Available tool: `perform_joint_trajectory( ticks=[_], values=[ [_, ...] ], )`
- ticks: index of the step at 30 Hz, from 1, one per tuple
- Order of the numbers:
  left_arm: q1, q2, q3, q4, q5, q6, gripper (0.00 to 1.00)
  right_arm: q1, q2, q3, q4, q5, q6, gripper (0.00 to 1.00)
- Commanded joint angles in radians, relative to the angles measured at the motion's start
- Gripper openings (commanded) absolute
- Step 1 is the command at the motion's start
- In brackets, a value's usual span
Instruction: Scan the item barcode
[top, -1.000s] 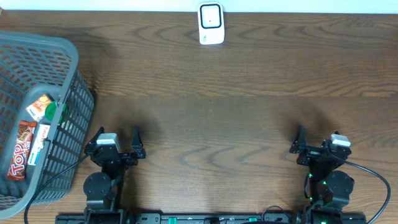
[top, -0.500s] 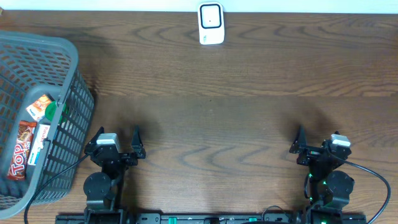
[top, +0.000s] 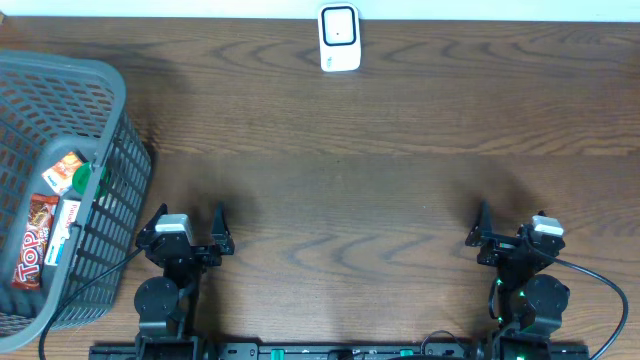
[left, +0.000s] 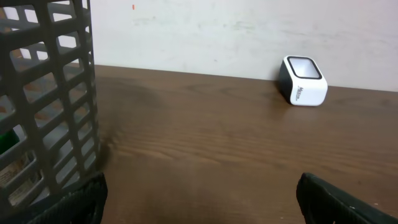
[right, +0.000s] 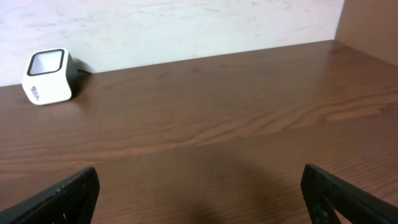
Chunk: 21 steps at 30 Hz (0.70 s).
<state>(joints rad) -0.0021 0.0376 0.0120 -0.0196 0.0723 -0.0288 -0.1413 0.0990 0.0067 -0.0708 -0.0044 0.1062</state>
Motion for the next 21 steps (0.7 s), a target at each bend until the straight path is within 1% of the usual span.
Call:
perform_joint_trajectory(
  ticks=[1, 21],
  values=[
    [0.002, 0.001, -0.008, -0.044, 0.014, -0.002, 0.97, 0.005, 0.0, -0.001, -0.004, -0.001, 0.013, 0.99],
    [0.002, 0.001, -0.008, -0.043, 0.022, -0.002, 0.97, 0.005, 0.0, -0.001, -0.004, -0.002, 0.013, 0.99]
  ],
)
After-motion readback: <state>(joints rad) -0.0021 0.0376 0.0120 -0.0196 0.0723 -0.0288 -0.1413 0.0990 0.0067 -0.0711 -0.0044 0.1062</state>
